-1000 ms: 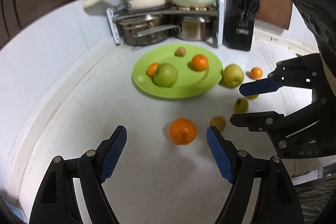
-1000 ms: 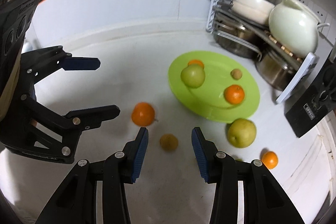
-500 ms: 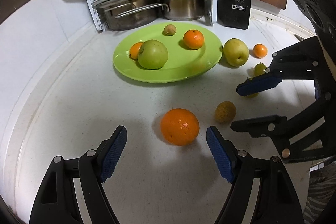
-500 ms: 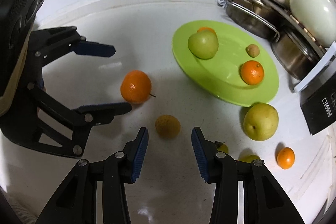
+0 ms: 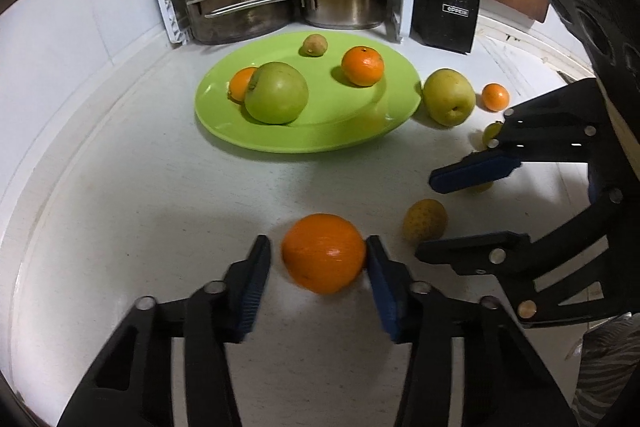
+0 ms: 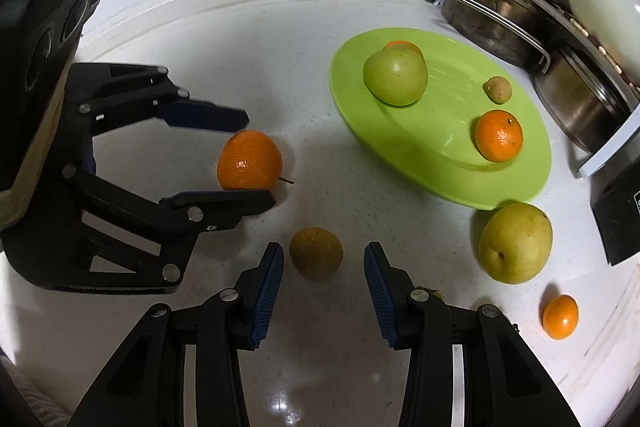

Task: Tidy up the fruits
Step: 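Move both tools back toward the large orange on the counter, then grasp the large orange with the left tool while the right tool grasps a small brown fruit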

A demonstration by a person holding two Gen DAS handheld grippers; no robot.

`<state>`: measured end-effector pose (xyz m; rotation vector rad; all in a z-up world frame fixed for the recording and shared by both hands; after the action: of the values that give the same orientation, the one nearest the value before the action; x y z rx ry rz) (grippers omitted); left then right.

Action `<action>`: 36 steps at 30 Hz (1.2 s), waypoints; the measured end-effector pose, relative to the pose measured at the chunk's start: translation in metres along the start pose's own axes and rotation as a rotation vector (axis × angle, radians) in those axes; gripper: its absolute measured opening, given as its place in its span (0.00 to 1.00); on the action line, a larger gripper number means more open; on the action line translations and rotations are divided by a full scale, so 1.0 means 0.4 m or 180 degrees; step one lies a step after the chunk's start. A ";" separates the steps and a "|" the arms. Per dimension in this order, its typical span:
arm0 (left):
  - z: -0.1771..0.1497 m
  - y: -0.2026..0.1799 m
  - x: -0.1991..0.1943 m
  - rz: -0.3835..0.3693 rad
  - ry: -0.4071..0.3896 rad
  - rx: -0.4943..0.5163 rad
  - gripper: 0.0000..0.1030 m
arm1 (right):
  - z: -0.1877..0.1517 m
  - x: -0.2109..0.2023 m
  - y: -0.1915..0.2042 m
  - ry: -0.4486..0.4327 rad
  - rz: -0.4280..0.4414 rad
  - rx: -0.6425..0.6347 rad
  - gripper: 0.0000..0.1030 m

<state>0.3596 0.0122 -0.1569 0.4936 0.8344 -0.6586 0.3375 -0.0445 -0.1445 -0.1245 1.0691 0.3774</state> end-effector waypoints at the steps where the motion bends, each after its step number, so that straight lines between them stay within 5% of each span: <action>1: 0.000 -0.001 -0.001 0.0019 0.0011 -0.0002 0.40 | 0.002 0.001 0.000 -0.0002 0.0008 0.0002 0.41; 17: -0.024 0.001 -0.088 0.0269 -0.0055 -0.0412 0.40 | 0.011 -0.004 -0.011 -0.0063 0.0077 0.0112 0.29; 36: 0.052 -0.021 -0.218 0.0443 -0.0483 -0.0693 0.40 | 0.020 -0.208 -0.036 -0.0728 0.0012 0.0394 0.29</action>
<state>0.3209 0.0223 -0.0761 0.2974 0.7115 -0.4645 0.3139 -0.0759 -0.0691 0.0306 0.8641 0.3196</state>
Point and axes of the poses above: each gripper's, at about its wrist camera, not at the fingertips, and x roughly the way its jaws point, y to its left, z to its top, the point moved 6 cm from there along x, roughly the way its jaws point, and after that the axes turned 9 degrees about x, right-handed, at the moved point
